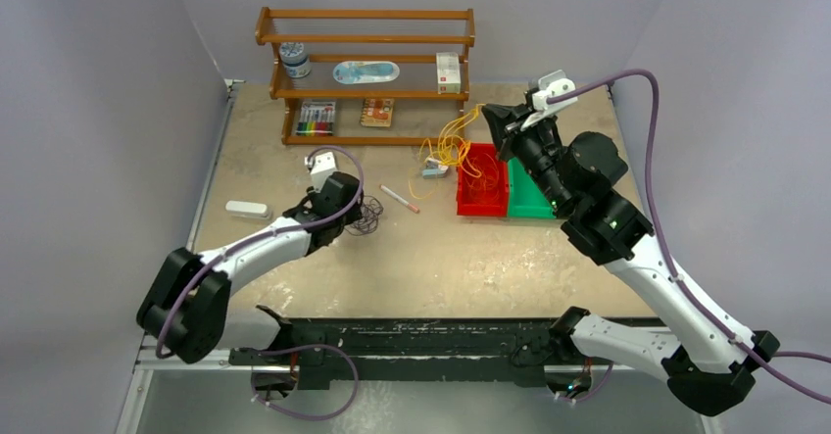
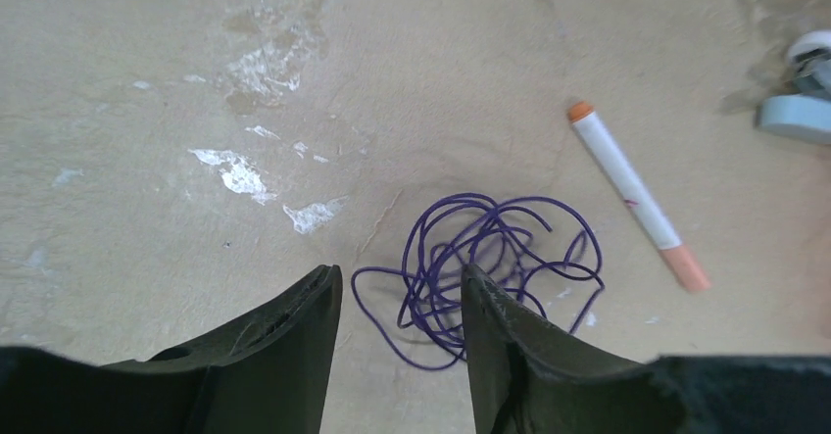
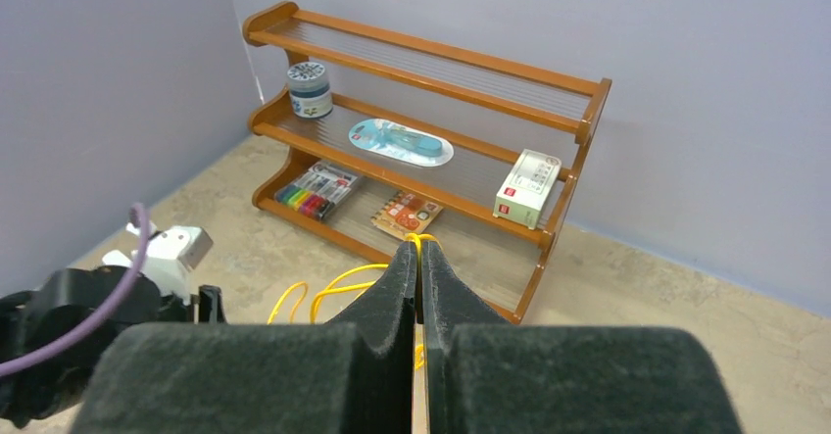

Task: Untangle the cables

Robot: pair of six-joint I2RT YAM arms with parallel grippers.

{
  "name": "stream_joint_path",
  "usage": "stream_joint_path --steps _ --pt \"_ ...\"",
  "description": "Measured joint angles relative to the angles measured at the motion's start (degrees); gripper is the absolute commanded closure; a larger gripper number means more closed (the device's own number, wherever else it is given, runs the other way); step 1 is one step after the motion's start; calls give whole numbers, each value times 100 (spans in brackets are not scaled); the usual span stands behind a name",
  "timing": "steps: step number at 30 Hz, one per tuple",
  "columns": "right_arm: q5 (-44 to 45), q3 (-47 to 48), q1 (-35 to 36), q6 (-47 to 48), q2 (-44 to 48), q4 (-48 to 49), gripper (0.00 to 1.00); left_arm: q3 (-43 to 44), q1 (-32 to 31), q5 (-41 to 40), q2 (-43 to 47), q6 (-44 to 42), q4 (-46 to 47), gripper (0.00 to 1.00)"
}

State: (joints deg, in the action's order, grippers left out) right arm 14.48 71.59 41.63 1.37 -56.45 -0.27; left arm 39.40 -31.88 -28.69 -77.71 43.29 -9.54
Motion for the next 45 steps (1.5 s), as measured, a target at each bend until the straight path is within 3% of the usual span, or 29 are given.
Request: stream_joint_path --steps 13,20,30,37,45 --pt "-273 -153 0 -26 -282 125 100 260 0 66 1812 -319 -610 44" --pt "-603 -188 0 -26 -282 293 100 354 11 1692 2649 -984 496 43" --pt "-1331 -190 0 -33 -581 455 100 809 9 3611 2256 -1738 1226 42" --pt "-1545 -190 0 -33 -695 466 100 894 9 4061 1943 -2100 1314 41" --pt "-1567 -190 0 -33 -684 520 100 -210 11 3888 2514 -2583 2275 41"
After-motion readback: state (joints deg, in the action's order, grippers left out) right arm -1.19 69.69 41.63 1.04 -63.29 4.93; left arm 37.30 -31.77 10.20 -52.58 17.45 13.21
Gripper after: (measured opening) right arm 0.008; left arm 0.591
